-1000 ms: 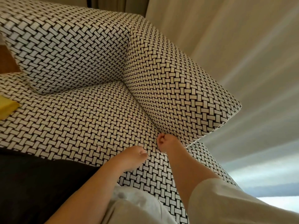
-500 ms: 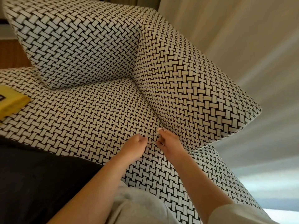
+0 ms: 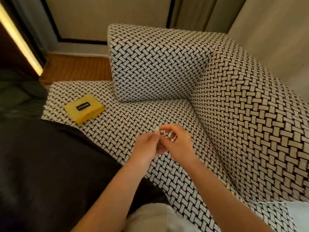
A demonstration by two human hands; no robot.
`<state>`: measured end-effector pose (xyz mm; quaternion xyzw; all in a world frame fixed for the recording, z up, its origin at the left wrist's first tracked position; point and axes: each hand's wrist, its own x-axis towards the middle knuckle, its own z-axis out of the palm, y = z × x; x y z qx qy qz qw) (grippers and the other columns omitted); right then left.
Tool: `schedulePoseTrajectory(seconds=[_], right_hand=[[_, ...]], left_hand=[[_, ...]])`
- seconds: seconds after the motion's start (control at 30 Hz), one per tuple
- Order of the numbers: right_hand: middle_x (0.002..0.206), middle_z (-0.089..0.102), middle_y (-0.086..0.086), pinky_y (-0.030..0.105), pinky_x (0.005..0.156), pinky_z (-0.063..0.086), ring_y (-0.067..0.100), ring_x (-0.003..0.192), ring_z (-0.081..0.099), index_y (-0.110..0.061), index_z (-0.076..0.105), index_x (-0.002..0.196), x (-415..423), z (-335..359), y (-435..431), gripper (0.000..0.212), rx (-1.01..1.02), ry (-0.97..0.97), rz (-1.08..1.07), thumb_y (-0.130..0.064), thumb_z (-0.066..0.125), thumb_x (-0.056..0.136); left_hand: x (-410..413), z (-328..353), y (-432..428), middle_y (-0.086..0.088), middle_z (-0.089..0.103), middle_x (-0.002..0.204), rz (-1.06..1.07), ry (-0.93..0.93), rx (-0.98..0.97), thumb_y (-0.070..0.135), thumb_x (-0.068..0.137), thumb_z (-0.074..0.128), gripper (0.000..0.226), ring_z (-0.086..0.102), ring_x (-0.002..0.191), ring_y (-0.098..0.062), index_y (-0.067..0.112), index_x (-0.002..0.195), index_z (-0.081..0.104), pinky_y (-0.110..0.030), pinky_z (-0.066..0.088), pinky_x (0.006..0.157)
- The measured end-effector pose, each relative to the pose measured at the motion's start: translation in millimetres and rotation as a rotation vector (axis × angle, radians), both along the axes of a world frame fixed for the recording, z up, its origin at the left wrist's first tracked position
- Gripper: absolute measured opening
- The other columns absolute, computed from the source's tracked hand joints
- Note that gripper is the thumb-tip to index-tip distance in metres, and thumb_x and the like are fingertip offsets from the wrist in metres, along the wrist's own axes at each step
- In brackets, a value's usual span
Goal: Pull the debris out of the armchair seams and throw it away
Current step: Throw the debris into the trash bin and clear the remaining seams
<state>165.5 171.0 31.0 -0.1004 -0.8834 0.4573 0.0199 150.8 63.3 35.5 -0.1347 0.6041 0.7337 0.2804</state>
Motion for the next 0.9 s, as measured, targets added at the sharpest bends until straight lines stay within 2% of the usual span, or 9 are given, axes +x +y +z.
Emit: schedulePoseTrajectory(seconds=[0.1,0.17,0.37,0.47,0.57,0.67,0.73,0.83,0.9], right_hand=[[0.096,0.048,-0.012,0.015,0.076,0.042,-0.002,0.077,0.046,-0.025,0.06,0.116,-29,14,-36,0.029,-0.031,-0.017,0.243,-0.025,0.06,0.087],[0.096,0.05,-0.014,0.018,0.079,0.042,-0.002,0.08,0.048,-0.026,0.063,0.113,-47,26,-64,0.026,-0.054,0.013,0.374,-0.024,0.06,0.088],[0.079,0.059,-0.011,0.017,0.065,0.045,0.003,0.069,0.053,-0.024,0.066,0.092,-95,57,-167,0.009,-0.117,0.161,0.633,-0.018,0.062,0.086],[0.068,0.057,-0.009,0.014,0.059,0.043,0.0,0.06,0.05,-0.018,0.064,0.085,-112,61,-213,0.004,-0.172,0.169,0.726,-0.015,0.064,0.085],[0.069,0.057,-0.008,0.012,0.058,0.041,-0.001,0.061,0.049,-0.018,0.064,0.083,-125,58,-264,0.007,-0.196,0.139,0.817,-0.011,0.064,0.084],[0.071,0.06,-0.005,0.014,0.062,0.043,0.002,0.064,0.053,-0.018,0.064,0.082,-138,45,-318,0.007,-0.192,0.089,0.857,-0.011,0.065,0.083],[0.071,0.062,-0.003,0.02,0.065,0.046,0.007,0.068,0.056,-0.02,0.064,0.079,-147,31,-354,0.008,-0.159,0.059,0.873,-0.012,0.067,0.081],[0.077,0.065,0.003,0.008,0.056,0.038,0.009,0.071,0.055,-0.013,0.069,0.085,-159,13,-397,0.005,-0.025,-0.018,0.937,-0.013,0.066,0.082],[0.078,0.063,0.005,0.01,0.054,0.037,0.012,0.075,0.057,-0.009,0.069,0.09,-167,1,-421,0.01,0.066,-0.072,1.011,-0.012,0.064,0.083]], left_hand=[[-17,14,-49,-0.011,0.071,0.088,0.039,0.106,-0.103,0.021,0.098,0.043,0.028,0.071,0.076,-0.016,0.003,0.096,0.065,-0.021,0.057,0.066],[-26,26,-81,-0.012,0.07,0.086,0.102,0.164,-0.105,0.019,0.099,0.04,0.028,0.07,0.072,-0.015,0.003,0.098,0.063,-0.02,0.057,0.064],[-45,56,-184,-0.003,0.066,0.053,0.349,0.28,-0.197,0.019,0.098,0.042,0.025,0.065,0.051,-0.009,0.006,0.082,0.056,-0.018,0.053,0.05],[-45,62,-229,-0.003,0.067,0.056,0.44,0.298,-0.271,0.021,0.096,0.048,0.025,0.06,0.047,-0.007,0.006,0.078,0.058,-0.016,0.048,0.046],[-45,58,-276,-0.001,0.063,0.054,0.549,0.314,-0.398,0.022,0.093,0.053,0.025,0.05,0.04,-0.004,0.006,0.076,0.059,-0.015,0.041,0.042],[-49,43,-318,-0.003,0.06,0.059,0.657,0.302,-0.388,0.014,0.093,0.052,0.019,0.048,0.04,-0.002,0.005,0.077,0.057,-0.014,0.041,0.042],[-51,26,-346,-0.005,0.057,0.063,0.718,0.27,-0.396,0.006,0.092,0.051,0.015,0.051,0.043,0.0,0.005,0.078,0.058,-0.013,0.044,0.044],[-55,-3,-381,-0.006,0.056,0.066,0.789,0.198,-0.442,0.002,0.091,0.051,0.017,0.056,0.053,-0.005,0.005,0.077,0.06,-0.01,0.046,0.046],[-59,-23,-402,-0.007,0.057,0.064,0.82,0.159,-0.479,0.001,0.091,0.052,0.02,0.054,0.056,-0.01,0.007,0.073,0.061,-0.01,0.046,0.045]])
